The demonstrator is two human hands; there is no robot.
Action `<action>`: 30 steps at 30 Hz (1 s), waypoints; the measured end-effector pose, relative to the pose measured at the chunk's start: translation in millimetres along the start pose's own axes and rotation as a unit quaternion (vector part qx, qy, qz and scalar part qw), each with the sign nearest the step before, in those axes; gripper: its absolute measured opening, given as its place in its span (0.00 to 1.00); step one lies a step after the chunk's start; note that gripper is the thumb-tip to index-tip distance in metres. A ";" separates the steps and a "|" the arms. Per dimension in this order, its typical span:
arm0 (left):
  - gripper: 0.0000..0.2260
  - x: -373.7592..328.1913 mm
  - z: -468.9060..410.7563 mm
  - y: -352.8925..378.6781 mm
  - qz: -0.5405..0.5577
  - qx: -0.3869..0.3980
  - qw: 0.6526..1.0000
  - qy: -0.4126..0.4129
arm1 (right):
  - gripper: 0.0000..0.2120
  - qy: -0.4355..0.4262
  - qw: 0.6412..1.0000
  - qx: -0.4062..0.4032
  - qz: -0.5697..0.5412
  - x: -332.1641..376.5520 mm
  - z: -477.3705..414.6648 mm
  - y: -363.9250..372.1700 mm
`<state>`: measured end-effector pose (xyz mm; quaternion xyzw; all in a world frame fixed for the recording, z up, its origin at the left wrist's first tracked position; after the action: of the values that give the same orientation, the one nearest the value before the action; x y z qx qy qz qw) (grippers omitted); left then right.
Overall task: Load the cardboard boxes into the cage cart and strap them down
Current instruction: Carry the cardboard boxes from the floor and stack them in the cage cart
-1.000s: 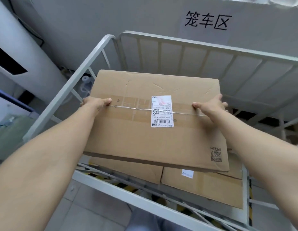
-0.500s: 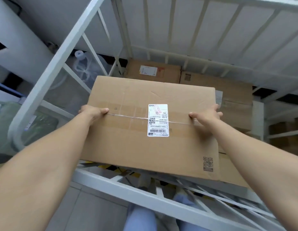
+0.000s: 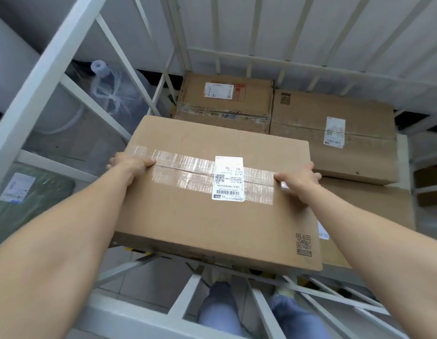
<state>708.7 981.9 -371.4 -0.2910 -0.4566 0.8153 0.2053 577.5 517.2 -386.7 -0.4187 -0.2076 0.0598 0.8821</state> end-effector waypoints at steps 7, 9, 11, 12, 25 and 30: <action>0.45 -1.5 -15.3 17.6 0.022 0.004 1.000 0.017 | 0.52 -0.010 1.000 -0.002 0.001 -4.2 -6.4 8.3; 0.45 5.1 -20.6 20.1 0.019 0.004 1.000 0.015 | 0.55 -0.016 1.000 0.002 0.007 -4.2 -5.8 17.6; 0.45 16.8 -29.3 23.3 0.011 0.010 1.000 0.007 | 0.55 -0.017 1.000 0.008 0.013 -3.2 -3.8 30.0; 0.45 23.5 -33.7 25.5 0.005 0.017 1.000 0.002 | 0.55 -0.014 1.000 0.011 0.016 -2.9 -2.0 36.3; 0.36 11.1 -8.8 25.2 -0.202 0.061 0.975 0.066 | 0.52 -0.005 0.993 0.063 0.099 -1.8 25.4 41.4; 0.29 -101.3 81.9 3.2 -0.230 0.011 0.924 0.304 | 0.33 -0.171 0.973 -0.018 0.153 71.8 56.4 -21.8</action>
<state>729.9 868.3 -311.2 -0.4098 -0.4177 0.6230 0.5191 617.6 563.4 -315.6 -0.4450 -0.2901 0.2610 0.8061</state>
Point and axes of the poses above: each hand's wrist, its own z-axis away from the middle knuckle, its own y-axis out of the palm, x = y × z, the point moved 7 cm from there along -z, towards the middle knuckle, and after that the axes turned 8 degrees about -x, right-handed, at the moved point
